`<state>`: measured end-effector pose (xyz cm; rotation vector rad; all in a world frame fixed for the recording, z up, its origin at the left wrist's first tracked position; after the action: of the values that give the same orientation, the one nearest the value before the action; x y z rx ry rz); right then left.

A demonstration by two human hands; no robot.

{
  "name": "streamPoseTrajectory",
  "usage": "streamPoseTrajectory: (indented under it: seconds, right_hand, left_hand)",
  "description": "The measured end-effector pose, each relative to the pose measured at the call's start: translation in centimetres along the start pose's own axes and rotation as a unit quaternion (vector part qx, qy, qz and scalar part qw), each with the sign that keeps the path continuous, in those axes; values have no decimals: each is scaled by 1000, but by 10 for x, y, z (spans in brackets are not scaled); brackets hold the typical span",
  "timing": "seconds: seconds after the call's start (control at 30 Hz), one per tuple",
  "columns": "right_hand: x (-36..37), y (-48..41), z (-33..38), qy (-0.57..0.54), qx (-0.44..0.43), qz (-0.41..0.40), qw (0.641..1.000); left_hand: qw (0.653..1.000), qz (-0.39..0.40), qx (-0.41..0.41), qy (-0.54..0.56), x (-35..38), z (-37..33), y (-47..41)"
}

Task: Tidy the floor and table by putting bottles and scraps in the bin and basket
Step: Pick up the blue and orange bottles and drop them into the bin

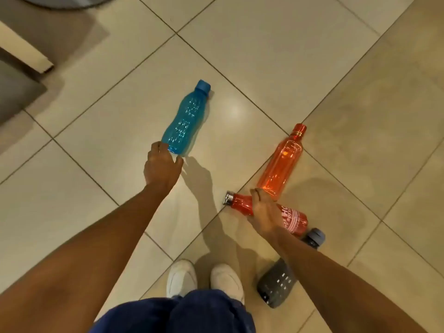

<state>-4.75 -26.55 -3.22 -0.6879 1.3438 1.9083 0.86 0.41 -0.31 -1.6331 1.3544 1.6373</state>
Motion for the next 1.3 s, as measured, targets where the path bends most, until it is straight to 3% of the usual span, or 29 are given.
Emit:
streamPoseTrajectory:
  seconds: [0.17,0.3,0.63,0.8,1.1,1.2,1.3]
  right_hand:
    - [46,-39,-18,111,-70,48,990]
    - [60,-54,-19,182,-75,56,979]
    - [6,-40,20,110,-51,21,992]
    - [-58,8,60,7,-70,-63,996]
    - [-196,116,150,-134,-190,-217,948]
    - [-242,151,184,-194,-230,-217,929]
    - [-288,186,220,-244,-214,-193,926]
  left_hand:
    - [997,22,-31,-63,55,-5,-63]
    - [994,34,-73,-76,81,-9,-89]
    - [996,34,-28,82,37,0,-46]
    - [977,47,-89,189,-30,5,16]
    - [917,43,-175,357,-208,28,126]
    - [893,47,-211,394,-267,35,157]
    - [867,48,-239,434,-324,42,184]
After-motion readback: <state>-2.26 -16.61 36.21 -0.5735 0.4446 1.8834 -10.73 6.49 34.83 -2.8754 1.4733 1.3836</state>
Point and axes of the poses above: each hand's wrist, its own y-axis away from the middle knuckle, its own x-axis out of the palm, z = x × y, the point moved 1 cm from there along -y, towards the middle knuckle, and after that the axes turned 10 degrees about -y, right-handed, at the moved point
